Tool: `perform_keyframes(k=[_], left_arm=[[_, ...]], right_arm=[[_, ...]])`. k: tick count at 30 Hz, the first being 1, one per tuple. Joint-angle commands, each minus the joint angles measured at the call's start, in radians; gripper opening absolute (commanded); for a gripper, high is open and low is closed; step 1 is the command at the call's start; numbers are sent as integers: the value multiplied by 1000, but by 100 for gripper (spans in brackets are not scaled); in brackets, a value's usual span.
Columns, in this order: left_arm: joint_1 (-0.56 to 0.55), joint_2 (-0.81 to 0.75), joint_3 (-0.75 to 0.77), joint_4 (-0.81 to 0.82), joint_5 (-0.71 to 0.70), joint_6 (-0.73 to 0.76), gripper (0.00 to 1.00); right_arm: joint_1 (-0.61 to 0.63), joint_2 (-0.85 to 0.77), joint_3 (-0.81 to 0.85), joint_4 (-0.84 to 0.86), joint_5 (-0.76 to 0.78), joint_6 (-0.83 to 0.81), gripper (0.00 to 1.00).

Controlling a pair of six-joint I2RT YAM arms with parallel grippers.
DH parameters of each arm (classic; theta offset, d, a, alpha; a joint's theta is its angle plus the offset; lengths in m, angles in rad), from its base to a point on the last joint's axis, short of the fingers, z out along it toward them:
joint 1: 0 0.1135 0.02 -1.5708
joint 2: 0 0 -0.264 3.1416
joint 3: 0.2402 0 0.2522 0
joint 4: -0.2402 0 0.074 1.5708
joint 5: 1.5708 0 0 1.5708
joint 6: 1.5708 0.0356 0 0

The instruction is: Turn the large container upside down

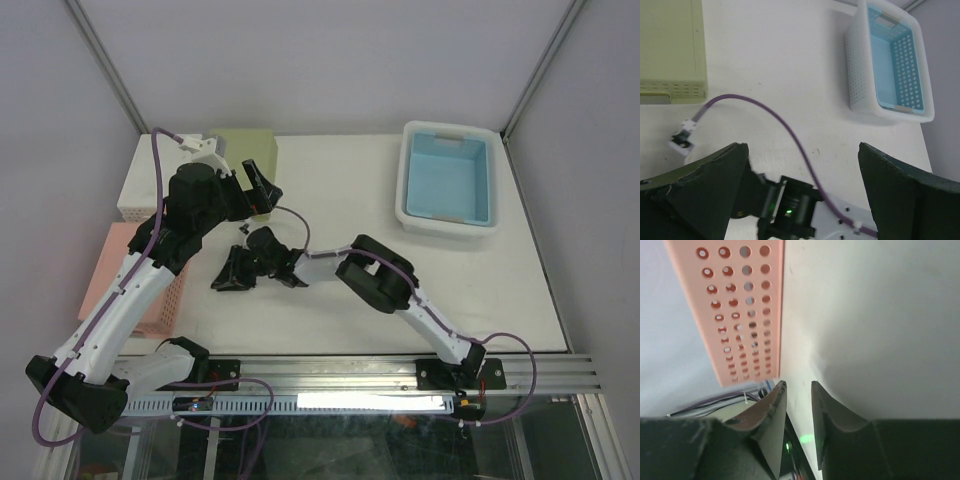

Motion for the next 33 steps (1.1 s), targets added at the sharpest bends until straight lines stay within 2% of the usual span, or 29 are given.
perform_keyframes(k=[1, 6, 9, 12, 14, 17, 20, 24, 29, 33], left_arm=[[-10, -17, 52, 13, 0, -6, 99], [-9, -11, 75, 36, -12, 9, 99], [-9, 15, 61, 62, -10, 10, 99], [-9, 50, 24, 102, 43, -7, 99], [-11, 72, -13, 142, 77, -22, 99], [-15, 113, -59, 194, 137, -34, 99], [-48, 151, -94, 230, 147, -40, 99], [-97, 199, -135, 257, 153, -38, 99], [-141, 232, -183, 262, 166, -24, 99], [-150, 220, -218, 262, 164, -28, 99]], right_arm=[[-89, -341, -269, 58, 45, -165, 32], [-198, -655, -552, -141, 146, -307, 39], [-265, -859, -650, -340, 317, -455, 42], [-348, -1037, -676, -518, 491, -565, 47], [-442, -1139, -677, -605, 555, -609, 52], [-591, -1230, -657, -677, 617, -679, 55], [-731, -1218, -581, -739, 599, -734, 57], [-872, -1088, -456, -807, 521, -771, 57], [-914, -887, -278, -889, 499, -832, 56], [-932, -785, -196, -914, 501, -846, 53]])
